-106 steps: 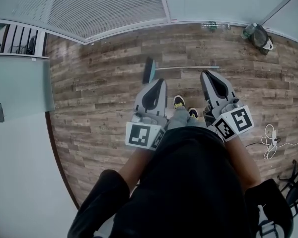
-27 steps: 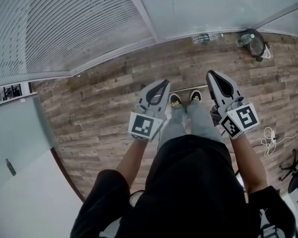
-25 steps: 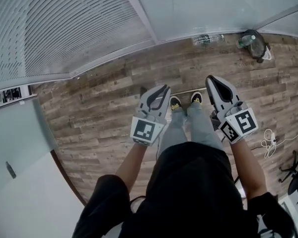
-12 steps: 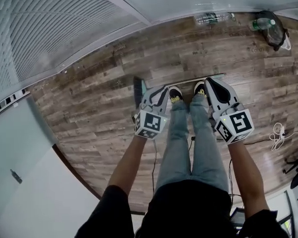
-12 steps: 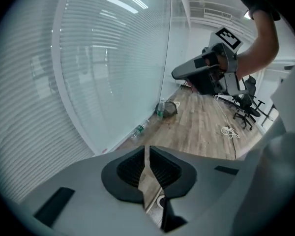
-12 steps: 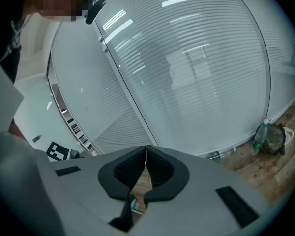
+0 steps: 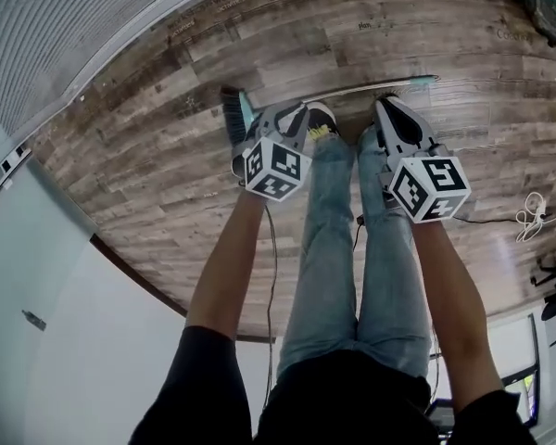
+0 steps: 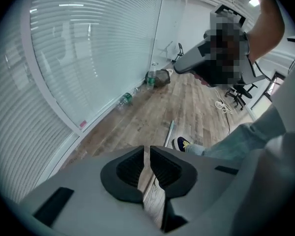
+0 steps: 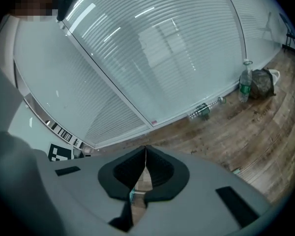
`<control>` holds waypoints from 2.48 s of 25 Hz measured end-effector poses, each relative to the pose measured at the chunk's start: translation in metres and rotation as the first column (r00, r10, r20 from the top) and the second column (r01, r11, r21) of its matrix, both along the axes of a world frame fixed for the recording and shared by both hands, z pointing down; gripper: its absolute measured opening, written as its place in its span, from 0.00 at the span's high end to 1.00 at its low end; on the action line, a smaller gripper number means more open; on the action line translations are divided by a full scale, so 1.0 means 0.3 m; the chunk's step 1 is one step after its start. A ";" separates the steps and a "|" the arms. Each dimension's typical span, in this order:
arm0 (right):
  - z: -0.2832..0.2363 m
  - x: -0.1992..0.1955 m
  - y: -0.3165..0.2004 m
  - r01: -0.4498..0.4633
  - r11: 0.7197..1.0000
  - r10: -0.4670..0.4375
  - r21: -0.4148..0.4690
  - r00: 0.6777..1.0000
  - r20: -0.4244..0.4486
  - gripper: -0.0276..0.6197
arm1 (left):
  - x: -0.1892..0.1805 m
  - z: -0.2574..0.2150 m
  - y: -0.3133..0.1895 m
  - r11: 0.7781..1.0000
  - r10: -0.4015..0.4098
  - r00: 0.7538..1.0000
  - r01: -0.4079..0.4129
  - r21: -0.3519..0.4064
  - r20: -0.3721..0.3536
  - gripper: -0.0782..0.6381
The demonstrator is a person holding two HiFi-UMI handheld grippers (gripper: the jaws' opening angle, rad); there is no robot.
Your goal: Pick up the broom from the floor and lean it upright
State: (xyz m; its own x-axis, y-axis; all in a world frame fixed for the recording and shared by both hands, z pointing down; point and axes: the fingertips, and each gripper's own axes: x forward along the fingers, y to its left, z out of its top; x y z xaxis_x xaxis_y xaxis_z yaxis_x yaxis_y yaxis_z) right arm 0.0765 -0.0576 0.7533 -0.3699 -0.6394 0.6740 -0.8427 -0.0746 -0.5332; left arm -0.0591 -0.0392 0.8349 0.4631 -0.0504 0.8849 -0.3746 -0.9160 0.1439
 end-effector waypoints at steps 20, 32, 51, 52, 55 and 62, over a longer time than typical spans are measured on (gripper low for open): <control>1.034 0.055 0.361 -0.277 0.837 0.255 -0.473 0.961 -0.112 0.92 | 0.148 1.008 0.290 0.961 0.240 0.962 -0.217 -0.172 0.127 0.65; 1.247 0.104 0.375 -0.415 0.747 0.418 -0.519 0.901 -0.117 0.92 | 0.175 1.276 0.406 0.929 0.365 0.888 -0.328 -0.171 0.281 0.67; 1.220 0.183 0.339 -0.489 0.722 0.511 -0.489 0.854 -0.098 0.72 | 0.193 1.136 0.322 0.934 0.357 0.898 -0.353 -0.064 0.256 0.77; 1.202 0.191 0.330 -0.499 0.724 0.522 -0.477 0.848 -0.094 0.72 | 0.194 1.109 0.315 0.935 0.352 0.903 -0.348 -0.060 0.244 0.77; 1.131 0.199 0.307 -0.505 0.738 0.537 -0.448 0.841 -0.063 0.72 | 0.186 1.021 0.285 0.940 0.339 0.916 -0.336 -0.048 0.214 0.77; 0.917 0.130 0.155 -0.461 0.815 0.528 -0.352 0.841 0.121 0.76 | 0.145 0.821 0.194 0.954 0.299 0.929 -0.298 -0.035 0.221 0.77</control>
